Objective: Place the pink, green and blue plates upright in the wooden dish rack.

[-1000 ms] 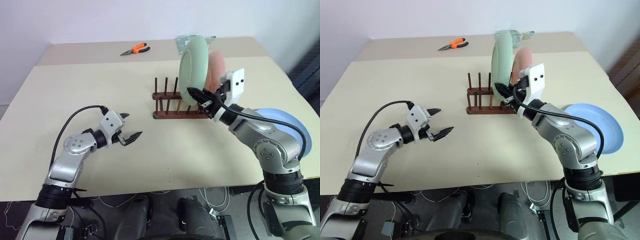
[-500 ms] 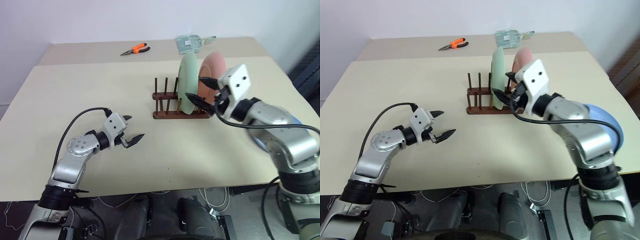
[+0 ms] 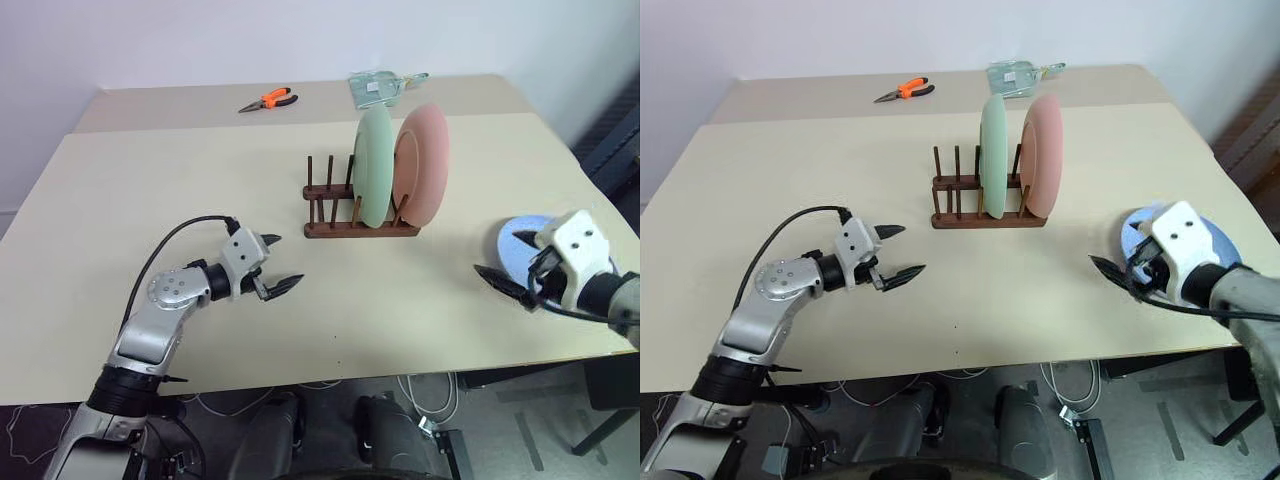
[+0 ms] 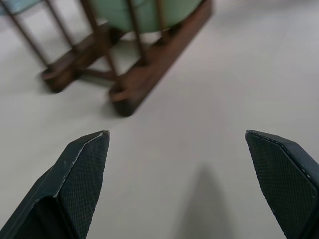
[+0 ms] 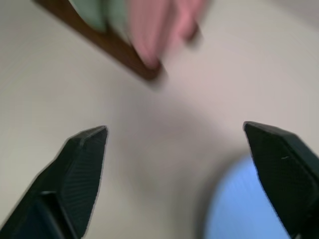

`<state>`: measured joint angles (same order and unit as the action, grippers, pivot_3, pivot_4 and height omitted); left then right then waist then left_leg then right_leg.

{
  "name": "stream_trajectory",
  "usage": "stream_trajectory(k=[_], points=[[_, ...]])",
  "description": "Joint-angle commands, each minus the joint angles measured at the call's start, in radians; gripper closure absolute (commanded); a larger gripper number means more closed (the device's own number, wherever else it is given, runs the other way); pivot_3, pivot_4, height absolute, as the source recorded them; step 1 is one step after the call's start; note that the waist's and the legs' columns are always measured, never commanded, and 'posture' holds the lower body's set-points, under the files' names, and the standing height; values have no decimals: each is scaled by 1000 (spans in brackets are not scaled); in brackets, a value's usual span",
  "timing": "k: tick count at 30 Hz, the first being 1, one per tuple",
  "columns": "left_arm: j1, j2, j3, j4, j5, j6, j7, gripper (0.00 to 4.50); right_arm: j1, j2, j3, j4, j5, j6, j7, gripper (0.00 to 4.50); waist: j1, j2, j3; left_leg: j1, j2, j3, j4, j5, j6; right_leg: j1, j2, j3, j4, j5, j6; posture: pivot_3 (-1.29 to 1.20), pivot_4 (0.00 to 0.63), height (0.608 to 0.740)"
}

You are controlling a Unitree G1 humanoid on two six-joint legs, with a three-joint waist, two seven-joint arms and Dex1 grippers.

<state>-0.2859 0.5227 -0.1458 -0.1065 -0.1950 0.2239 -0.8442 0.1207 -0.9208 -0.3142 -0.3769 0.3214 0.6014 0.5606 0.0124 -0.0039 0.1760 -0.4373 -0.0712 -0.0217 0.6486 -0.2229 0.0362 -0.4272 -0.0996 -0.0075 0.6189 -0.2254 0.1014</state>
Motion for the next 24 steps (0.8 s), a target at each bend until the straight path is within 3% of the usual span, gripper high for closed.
stream_trajectory(k=[1, 2, 5, 12, 17, 19, 22, 24], points=[[-20, -4, -10, -62, -32, 13, -31, 0, 8, 17, 46, 109, -149, -52, -96, 37, 1, 1, 0, 0, 0, 0, 0, 0, 0, 0, 0, 0, 0, 0, 0, 0, 150, 719], [-21, -6, -12, -66, -31, 17, -32, 0, 9, 26, 52, 127, -157, -48, -98, 37, 1, 1, 0, 0, 0, 0, 0, 0, 0, 0, 0, 0, 0, 0, 0, 0, 150, 719], [-22, -8, -16, -77, -28, 29, -34, 0, -2, 42, 66, 181, -191, -50, -115, 932, 1, 0, 0, 0, 0, 0, 1, 0, 0, 1, 1, 0, 0, 0, 0, 0, 150, 719], [-16, 1, -22, -95, -18, 40, -36, 0, -45, 63, 63, 201, -224, -64, -127, 4406, 3, 0, 0, 0, 0, 0, 2, 0, 0, 1, 1, 0, 0, 0, 0, 0, 150, 719], [-14, 5, -18, -93, -13, 40, -29, 0, -105, 81, 32, 178, -277, -183, -190, 4465, 0, 1, 0, 0, 0, 0, 1, 0, 0, 1, 2, 0, 1, 0, 0, 0, 150, 719], [-18, 11, -21, -66, 21, 15, -12, 0, -219, 131, -6, 139, -268, -233, -269, 4465, -5, 1, 0, 0, 0, 1, 1, 0, 0, 1, 2, 0, 1, 0, 0, 0, 150, 719], [-25, 12, -17, -35, 48, -15, 7, 0, -378, 227, -34, 7, -133, -279, -261, 4465, -7, 4, 1, 1, 0, 1, 1, 0, 0, 0, 3, 1, 2, 1, 1, 0, 150, 719], [-29, 10, -6, -23, 50, -23, 19, 0, -480, 297, -75, -72, 44, -231, -242, 4465, -2, 3, 1, 1, 1, 1, 0, 1, -1, -1, 3, 1, 4, 2, 4, 0, 150, 719]])
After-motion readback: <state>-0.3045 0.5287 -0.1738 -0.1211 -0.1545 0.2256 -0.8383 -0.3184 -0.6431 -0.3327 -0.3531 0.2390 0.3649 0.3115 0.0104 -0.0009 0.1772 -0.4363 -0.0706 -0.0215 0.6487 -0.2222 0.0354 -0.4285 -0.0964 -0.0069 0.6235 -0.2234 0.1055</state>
